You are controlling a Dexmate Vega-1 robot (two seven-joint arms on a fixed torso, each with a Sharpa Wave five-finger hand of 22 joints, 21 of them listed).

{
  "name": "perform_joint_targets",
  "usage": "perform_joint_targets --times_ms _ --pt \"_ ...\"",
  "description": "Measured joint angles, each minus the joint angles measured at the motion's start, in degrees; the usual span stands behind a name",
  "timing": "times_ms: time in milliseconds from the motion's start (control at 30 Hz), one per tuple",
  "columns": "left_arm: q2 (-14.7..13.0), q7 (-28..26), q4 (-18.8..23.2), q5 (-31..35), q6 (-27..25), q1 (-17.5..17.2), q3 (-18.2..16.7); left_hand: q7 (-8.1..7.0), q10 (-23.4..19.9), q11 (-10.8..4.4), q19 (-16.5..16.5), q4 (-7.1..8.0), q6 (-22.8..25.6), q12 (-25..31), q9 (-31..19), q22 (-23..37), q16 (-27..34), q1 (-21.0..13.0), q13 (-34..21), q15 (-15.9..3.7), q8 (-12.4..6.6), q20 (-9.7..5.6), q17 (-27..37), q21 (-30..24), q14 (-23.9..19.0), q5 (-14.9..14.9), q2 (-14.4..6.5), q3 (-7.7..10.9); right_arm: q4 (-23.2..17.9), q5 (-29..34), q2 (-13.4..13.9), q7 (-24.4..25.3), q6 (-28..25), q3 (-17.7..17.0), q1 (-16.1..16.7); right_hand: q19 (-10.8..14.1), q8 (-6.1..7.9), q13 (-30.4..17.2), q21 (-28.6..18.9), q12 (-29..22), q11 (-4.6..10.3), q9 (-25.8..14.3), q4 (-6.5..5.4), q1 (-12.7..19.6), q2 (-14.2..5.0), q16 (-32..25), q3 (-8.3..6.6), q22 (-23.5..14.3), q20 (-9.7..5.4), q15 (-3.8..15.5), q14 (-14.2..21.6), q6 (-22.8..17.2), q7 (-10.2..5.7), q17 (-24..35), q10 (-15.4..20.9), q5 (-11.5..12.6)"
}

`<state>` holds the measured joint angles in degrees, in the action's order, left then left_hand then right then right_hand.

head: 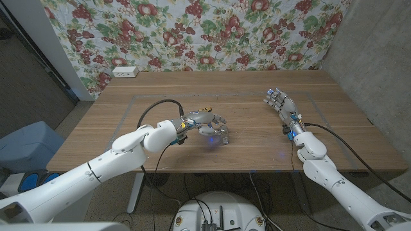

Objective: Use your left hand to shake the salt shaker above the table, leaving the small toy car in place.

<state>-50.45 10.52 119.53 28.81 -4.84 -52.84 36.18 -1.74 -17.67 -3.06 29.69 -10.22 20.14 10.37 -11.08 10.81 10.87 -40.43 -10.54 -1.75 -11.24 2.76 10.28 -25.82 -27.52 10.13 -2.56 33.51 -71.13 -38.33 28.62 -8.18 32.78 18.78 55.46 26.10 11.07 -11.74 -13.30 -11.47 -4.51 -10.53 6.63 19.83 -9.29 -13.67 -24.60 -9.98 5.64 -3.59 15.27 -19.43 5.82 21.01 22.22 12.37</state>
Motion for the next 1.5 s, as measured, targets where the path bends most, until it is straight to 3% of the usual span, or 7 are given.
perform_joint_targets --times_ms 467,667,800,933,1167,1300,1500 --pt "1.0 1.7 -1.0 -0.1 -0.2 1.2 1.6 2.87 -4.9 -0.52 5.1 -0.66 3.2 1.8 0.0 0.0 1.1 -6.2 0.0 -1.25 -0.68 -1.34 -0.1 -1.7 -4.0 0.1 -4.2 0.03 -0.2 -0.2 0.0 -0.1 0.2 -0.2 0.4 0.3 0.00 0.0 0.0 0.0 -0.31 0.0 0.00 -0.7 0.68 -0.4 0.00 0.0 0.32 0.00 0.0 -0.3 0.31 0.0 0.3 0.0" --pt "1.6 2.4 -1.6 -0.3 -0.2 1.8 2.3 2.10 -8.7 -2.25 5.4 -1.09 6.9 2.5 -0.1 0.0 1.1 -11.4 0.0 -1.33 -1.51 -1.98 -0.2 -2.2 -5.1 0.3 -5.1 0.97 -0.2 -0.3 0.0 -0.1 0.3 -0.2 0.5 0.3 0.00 0.0 0.0 0.0 -0.30 0.0 0.00 -0.7 0.67 -0.5 0.00 0.0 0.31 0.00 0.0 -0.3 0.31 0.0 0.3 0.0" --pt "1.9 1.6 -2.1 -0.3 -0.1 1.8 2.6 1.37 -14.1 -3.03 6.2 -0.78 11.9 3.7 -0.2 0.1 1.4 -14.2 -0.2 -1.44 -2.99 -3.14 -0.2 -3.0 -7.7 0.3 -5.8 1.32 0.0 -0.4 0.0 -0.2 0.4 -0.3 0.5 0.3 0.00 0.0 0.0 0.0 -0.30 0.0 -0.24 -1.3 0.07 -0.5 0.24 0.0 0.30 0.00 0.0 -0.3 0.31 0.0 0.3 0.0" --pt "2.3 -0.3 -2.4 0.1 0.0 1.2 2.6 2.17 -21.1 -2.73 6.8 -0.49 18.4 5.0 -0.8 0.5 2.3 -16.4 -0.5 -1.85 -5.26 -4.16 -0.1 -4.4 -11.7 0.5 -6.6 1.98 0.2 -0.4 0.0 -0.3 0.5 -0.3 0.5 0.3 0.00 0.0 0.0 0.0 -0.30 0.0 -0.24 -1.3 0.07 -0.5 0.24 0.0 0.30 0.00 0.0 -0.3 0.31 0.0 0.3 0.0" --pt "3.3 -5.6 -2.9 1.6 -0.1 -0.6 2.2 2.46 -34.7 -4.36 11.0 -1.19 29.0 8.2 -2.4 1.7 5.9 -23.7 -1.8 -4.17 -10.70 -6.27 1.0 -9.5 -22.5 0.5 -6.1 3.28 0.7 -0.6 -0.1 -0.7 0.7 -0.4 0.4 0.3 0.00 0.0 0.4 0.0 -0.30 0.0 -0.24 -1.3 0.07 -0.5 0.24 0.0 0.30 0.00 0.0 -0.3 0.31 0.0 0.3 0.0" --pt "3.7 -8.5 -3.0 2.9 -0.6 -1.6 1.9 2.55 -38.5 -4.16 14.3 -1.07 30.9 9.5 -2.7 2.9 9.1 -28.0 -3.4 -5.20 -12.27 -7.30 2.3 -14.1 -28.8 0.5 -4.7 1.28 0.9 -0.6 -0.2 -0.8 0.8 -0.4 0.3 0.3 0.00 0.0 0.4 0.0 -0.30 0.0 -0.45 -1.3 0.07 -0.5 0.45 0.0 0.30 0.00 0.0 -0.3 0.31 0.0 0.3 0.0" --pt "4.2 -11.8 -3.5 4.2 -0.7 -2.7 1.7 3.70 -41.7 -2.70 16.9 -0.67 32.8 9.7 -2.7 5.3 12.2 -31.8 -5.5 -2.02 -13.41 -8.31 5.0 -20.9 -32.0 0.5 -4.4 -0.93 1.0 -0.7 -0.2 -1.0 1.0 -0.4 0.3 0.3 0.00 0.0 0.4 0.0 -0.30 0.0 -0.48 -1.3 0.07 -0.5 0.48 0.0 0.30 0.00 0.0 -0.3 0.31 0.0 0.3 0.0"
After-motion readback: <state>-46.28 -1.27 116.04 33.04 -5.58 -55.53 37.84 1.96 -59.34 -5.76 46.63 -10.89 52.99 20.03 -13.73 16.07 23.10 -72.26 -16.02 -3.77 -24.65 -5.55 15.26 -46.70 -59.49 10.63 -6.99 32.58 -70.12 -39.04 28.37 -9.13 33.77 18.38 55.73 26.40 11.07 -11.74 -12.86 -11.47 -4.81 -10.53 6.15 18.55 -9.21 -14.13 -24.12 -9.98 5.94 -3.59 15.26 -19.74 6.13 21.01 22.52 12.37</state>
